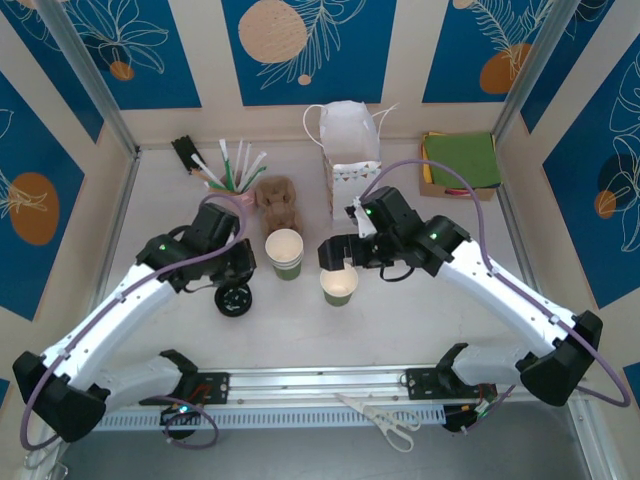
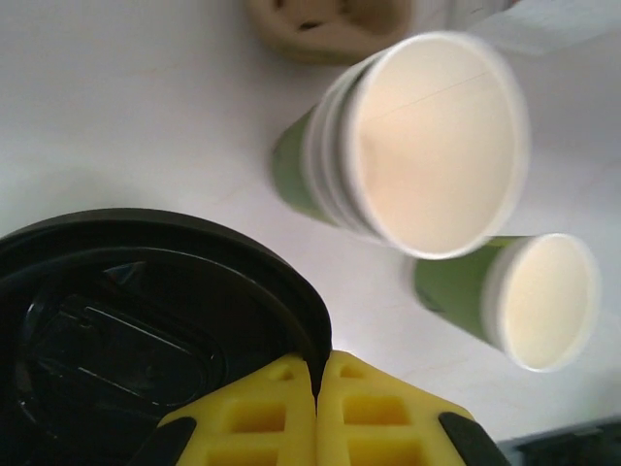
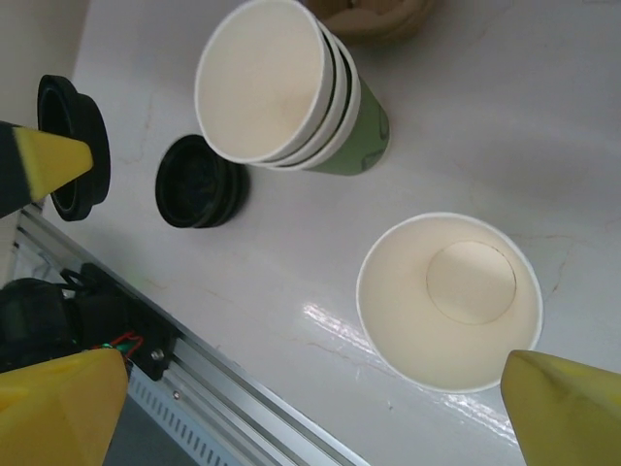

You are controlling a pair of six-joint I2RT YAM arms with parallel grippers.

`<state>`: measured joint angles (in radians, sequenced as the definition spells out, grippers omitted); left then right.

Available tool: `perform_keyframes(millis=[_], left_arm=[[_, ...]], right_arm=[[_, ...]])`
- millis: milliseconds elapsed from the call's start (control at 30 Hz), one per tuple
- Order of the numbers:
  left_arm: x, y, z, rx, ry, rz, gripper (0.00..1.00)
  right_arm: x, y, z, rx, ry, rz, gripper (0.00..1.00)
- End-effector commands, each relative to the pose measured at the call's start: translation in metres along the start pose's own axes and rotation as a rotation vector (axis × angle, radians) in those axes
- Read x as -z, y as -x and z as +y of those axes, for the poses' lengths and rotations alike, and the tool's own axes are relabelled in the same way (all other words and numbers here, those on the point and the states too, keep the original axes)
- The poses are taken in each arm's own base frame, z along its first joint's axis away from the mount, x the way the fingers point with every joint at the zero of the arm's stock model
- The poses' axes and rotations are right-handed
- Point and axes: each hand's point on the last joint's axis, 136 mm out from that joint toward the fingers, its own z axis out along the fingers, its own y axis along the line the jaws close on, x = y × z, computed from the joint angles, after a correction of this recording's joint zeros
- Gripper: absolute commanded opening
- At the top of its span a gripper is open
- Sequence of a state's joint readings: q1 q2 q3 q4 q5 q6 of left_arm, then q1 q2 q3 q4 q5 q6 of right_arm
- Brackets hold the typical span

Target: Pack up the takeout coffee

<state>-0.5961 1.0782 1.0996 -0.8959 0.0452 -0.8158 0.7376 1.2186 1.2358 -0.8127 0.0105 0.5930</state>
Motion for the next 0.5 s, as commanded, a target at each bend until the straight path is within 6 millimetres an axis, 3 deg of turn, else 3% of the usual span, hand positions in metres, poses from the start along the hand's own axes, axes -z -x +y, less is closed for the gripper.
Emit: perform_keyframes(millis=[0, 467], left_arm=[[0.025, 0.011, -0.036, 0.002, -0.152, -0.032, 0.04], [0.082, 0.045, -0.134, 0.012, -0.605, -0.103, 0.02]], right_arm=[[0.012, 0.006, 0.013, -0.012, 0.081, -0.038, 0.99], [0.051, 0.036, 0.06, -0.032, 0.418, -0.121, 0.99]])
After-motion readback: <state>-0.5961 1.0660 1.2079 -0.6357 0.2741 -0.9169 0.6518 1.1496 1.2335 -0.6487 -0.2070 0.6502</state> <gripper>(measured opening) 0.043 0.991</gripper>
